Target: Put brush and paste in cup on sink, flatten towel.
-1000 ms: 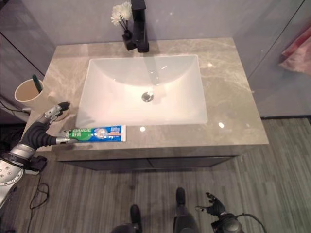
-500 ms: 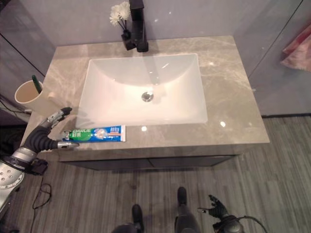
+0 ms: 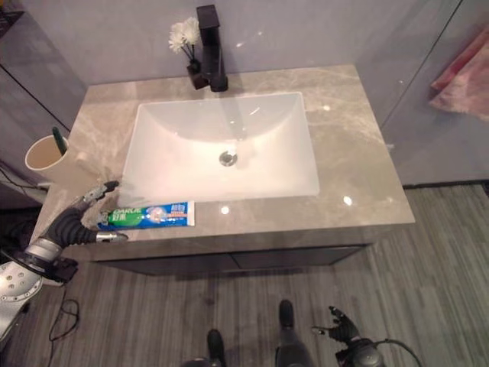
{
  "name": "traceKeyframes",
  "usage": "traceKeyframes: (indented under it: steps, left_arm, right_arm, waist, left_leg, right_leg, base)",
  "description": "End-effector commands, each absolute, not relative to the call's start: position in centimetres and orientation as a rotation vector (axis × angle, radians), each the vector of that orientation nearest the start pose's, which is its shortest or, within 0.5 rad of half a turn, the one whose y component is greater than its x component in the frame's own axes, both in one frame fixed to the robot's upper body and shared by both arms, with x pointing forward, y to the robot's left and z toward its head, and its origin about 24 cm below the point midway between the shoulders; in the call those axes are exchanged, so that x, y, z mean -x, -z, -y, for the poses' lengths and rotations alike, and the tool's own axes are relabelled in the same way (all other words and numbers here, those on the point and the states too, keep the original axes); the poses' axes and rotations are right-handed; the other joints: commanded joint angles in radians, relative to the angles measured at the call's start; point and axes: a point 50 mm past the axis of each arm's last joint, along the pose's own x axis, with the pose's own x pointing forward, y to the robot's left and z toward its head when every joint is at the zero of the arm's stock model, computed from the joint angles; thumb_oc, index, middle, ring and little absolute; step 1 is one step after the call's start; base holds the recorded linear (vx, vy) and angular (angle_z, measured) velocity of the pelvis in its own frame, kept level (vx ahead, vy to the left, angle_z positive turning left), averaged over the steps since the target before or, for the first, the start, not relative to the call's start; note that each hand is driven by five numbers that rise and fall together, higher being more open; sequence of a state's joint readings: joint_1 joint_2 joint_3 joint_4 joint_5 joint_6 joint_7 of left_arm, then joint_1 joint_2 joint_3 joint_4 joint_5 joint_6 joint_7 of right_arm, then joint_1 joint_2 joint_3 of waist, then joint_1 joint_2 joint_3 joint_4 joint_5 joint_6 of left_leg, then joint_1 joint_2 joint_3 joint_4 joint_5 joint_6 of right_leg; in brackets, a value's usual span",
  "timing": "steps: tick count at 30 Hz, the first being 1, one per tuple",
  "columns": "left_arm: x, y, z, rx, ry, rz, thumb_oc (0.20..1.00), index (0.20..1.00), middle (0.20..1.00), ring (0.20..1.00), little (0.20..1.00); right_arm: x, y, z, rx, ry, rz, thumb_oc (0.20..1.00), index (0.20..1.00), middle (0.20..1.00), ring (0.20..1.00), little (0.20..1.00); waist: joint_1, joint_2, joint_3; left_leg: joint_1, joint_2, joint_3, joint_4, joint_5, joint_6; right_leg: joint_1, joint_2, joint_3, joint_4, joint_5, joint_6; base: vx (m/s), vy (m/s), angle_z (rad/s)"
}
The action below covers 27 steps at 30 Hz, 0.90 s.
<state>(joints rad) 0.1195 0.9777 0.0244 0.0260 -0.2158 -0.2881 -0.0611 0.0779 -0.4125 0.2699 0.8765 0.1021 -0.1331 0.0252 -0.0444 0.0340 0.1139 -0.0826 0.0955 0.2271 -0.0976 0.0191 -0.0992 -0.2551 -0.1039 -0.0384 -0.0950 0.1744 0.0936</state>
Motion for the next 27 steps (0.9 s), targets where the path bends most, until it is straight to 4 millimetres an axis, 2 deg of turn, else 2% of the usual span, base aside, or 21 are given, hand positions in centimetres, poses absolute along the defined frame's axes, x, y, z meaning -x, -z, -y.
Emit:
traceKeyframes:
  steps: [1, 16, 27]
  left_arm:
    - [-24.3, -15.6, -30.2, -0.865, 0.125, 0.235, 1.0, 1.0, 1.0, 1.0, 1.0]
    - [-24.2, -14.7, -31.5, -0.922, 0.077, 0.18, 1.0, 1.0, 1.0, 1.0, 1.0]
    - [-24.3, -14.3, -31.4, -0.988, 0.057, 0.178, 1.0, 1.0, 1.0, 1.0, 1.0]
  right_arm:
    - [-15.1, 11.1, 25.7, 0.44, -0.101, -0.794, 1.0, 1.0, 1.0, 1.0, 1.0]
    - [-15.3, 11.0, 25.5, 0.451, -0.113, -0.788, 1.0, 1.0, 1.0, 1.0, 1.0]
    - [-15.8, 10.7, 25.5, 0.46, -0.109, -0.765, 1.0, 1.0, 1.0, 1.0, 1.0]
  waist:
    - [-0.023, -0.01, 0.025]
    - [-0.025, -0.017, 0.033]
    - [-0.023, -0.027, 0.038]
  left_leg:
    - [-0.059, 0.007, -0.034, 0.01, 0.042, -0.012]
    - [-0.07, 0.014, -0.03, 0.01, 0.046, -0.015]
    - [-0.076, 0.019, -0.031, 0.01, 0.047, -0.017]
  right_leg:
    - [0.05, -0.084, 0.002, 0.008, -0.043, 0.116]
    - [0.035, -0.081, 0.005, 0.008, -0.043, 0.114]
    - [0.03, -0.076, 0.004, 0.008, -0.044, 0.113]
  base:
    - [0.0, 0.0, 0.0]
    - [0.0, 0.0, 0.0]
    - [0.0, 0.0, 0.0]
